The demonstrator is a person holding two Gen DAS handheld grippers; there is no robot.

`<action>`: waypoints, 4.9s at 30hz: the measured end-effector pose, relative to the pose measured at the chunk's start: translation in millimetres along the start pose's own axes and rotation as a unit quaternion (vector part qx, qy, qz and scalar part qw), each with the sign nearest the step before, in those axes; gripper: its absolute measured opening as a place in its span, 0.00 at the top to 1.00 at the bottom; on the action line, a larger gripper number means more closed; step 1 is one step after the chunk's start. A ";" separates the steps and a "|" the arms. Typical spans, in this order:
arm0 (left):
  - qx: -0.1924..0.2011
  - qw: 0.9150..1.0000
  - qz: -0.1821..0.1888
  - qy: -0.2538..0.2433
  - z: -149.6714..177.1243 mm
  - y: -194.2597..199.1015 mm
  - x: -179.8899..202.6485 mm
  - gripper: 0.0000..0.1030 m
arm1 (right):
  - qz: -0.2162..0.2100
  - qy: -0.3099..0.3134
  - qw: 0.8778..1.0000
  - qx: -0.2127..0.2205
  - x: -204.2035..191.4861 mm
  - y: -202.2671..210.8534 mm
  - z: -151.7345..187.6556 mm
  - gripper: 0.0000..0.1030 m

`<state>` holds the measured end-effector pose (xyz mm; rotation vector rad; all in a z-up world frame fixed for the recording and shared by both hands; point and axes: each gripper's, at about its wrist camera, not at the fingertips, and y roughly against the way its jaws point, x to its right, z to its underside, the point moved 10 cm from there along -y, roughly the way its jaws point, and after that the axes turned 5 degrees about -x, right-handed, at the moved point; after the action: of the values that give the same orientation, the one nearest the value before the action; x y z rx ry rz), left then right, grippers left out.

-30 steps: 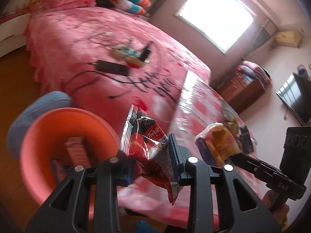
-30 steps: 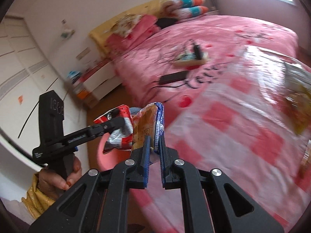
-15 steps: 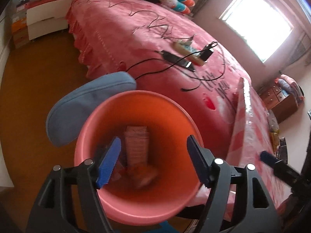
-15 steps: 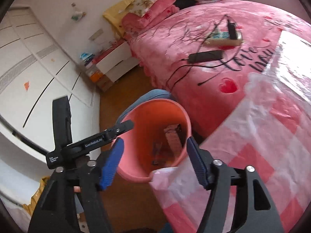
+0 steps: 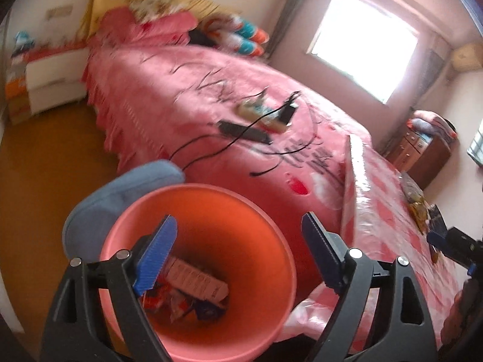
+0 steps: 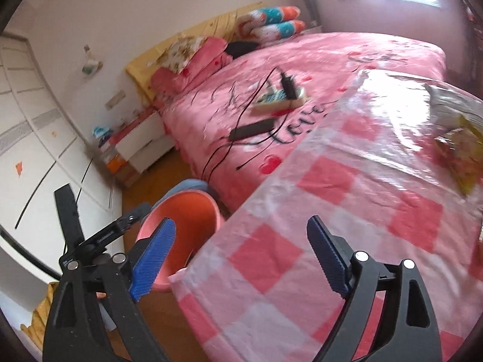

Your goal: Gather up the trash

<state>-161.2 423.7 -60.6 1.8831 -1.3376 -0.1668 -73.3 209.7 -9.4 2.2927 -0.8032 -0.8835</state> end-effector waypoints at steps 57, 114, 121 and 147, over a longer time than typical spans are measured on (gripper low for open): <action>-0.144 0.952 0.052 -0.266 -52.6 -236.6 530.7 0.18 | 0.105 -0.310 0.938 0.117 351.8 217.2 21.7 0.05; -0.171 0.911 0.235 -0.292 48.2 -84.9 455.7 0.31 | 0.077 -0.212 0.967 0.121 284.4 182.9 42.0 0.74; -0.196 0.886 0.228 -0.353 100.0 -50.4 403.8 0.30 | 0.053 -0.198 0.973 0.108 256.1 176.0 58.1 0.74; -0.193 0.855 0.210 -0.433 150.0 -68.3 408.7 0.19 | 0.100 -0.242 0.962 0.075 256.2 177.9 86.2 0.24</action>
<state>-13.0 8.9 -73.2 1.1295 -2.0730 -1.0689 -39.2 -109.9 -47.2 2.0885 -1.3239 -1.3508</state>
